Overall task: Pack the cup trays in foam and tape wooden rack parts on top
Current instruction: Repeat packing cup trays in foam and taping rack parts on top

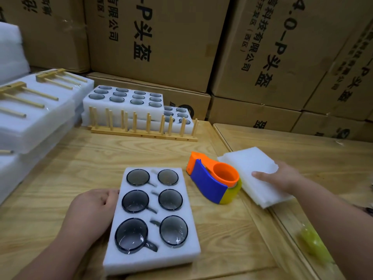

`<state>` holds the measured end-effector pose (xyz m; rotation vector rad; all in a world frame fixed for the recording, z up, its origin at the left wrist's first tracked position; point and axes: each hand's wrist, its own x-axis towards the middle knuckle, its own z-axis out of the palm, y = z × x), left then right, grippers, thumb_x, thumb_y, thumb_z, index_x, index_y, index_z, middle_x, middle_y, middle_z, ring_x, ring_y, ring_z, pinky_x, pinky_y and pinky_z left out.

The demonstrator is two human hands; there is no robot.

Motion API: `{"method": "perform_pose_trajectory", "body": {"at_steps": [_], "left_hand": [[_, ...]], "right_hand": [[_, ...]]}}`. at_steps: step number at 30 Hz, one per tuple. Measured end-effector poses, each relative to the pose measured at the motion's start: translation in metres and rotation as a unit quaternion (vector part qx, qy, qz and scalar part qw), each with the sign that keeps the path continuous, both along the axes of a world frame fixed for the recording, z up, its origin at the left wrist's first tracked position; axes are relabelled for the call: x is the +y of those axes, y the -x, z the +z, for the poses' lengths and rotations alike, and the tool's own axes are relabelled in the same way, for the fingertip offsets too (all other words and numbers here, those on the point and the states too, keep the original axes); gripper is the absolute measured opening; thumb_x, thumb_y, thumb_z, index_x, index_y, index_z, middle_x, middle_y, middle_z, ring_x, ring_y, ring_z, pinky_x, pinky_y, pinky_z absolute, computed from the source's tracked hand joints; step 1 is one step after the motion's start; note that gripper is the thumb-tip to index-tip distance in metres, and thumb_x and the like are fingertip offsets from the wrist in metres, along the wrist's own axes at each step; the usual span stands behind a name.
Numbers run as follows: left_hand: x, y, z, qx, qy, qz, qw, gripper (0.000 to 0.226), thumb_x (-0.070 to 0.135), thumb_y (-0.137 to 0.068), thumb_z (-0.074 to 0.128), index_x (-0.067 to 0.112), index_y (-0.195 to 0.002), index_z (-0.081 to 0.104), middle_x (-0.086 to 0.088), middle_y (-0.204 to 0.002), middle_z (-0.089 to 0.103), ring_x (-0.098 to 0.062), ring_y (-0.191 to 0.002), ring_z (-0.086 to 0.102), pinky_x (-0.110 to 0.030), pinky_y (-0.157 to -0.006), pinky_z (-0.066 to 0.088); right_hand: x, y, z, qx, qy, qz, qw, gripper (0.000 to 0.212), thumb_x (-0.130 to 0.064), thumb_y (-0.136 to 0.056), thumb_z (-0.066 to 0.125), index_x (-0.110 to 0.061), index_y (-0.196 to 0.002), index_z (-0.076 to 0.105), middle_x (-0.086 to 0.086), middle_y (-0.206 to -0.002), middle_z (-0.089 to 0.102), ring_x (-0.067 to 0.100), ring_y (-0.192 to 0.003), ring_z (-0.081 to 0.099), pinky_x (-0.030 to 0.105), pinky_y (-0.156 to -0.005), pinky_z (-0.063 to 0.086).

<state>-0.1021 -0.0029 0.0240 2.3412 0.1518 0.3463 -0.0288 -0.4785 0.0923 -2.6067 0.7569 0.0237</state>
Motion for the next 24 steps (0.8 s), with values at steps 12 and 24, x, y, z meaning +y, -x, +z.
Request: {"method": "perform_pose_trajectory", "body": {"at_steps": [12,24], "left_hand": [[0.000,0.001,0.001,0.018,0.031,0.003,0.999,0.044,0.024,-0.099,0.051,0.022,-0.057,0.063,0.011,-0.059,0.065,-0.016,-0.069,0.061,-0.030,-0.062,0.048],[0.001,-0.001,0.000,0.003,0.014,-0.009,1.000,0.045,0.025,-0.099,0.054,0.035,-0.055,0.059,0.005,-0.061,0.066,-0.020,-0.066,0.062,-0.031,-0.063,0.052]], "right_hand": [[0.003,0.001,0.030,-0.148,0.106,-0.032,0.983,0.074,-0.052,-0.079,0.078,-0.026,-0.142,0.049,0.009,-0.138,0.056,0.036,-0.126,0.053,0.049,-0.102,0.043],[0.053,0.015,0.121,-0.348,0.000,0.040,0.937,0.038,-0.032,-0.090,0.070,-0.026,-0.126,0.061,-0.006,-0.098,0.065,0.023,-0.088,0.061,0.036,-0.074,0.043]]}}
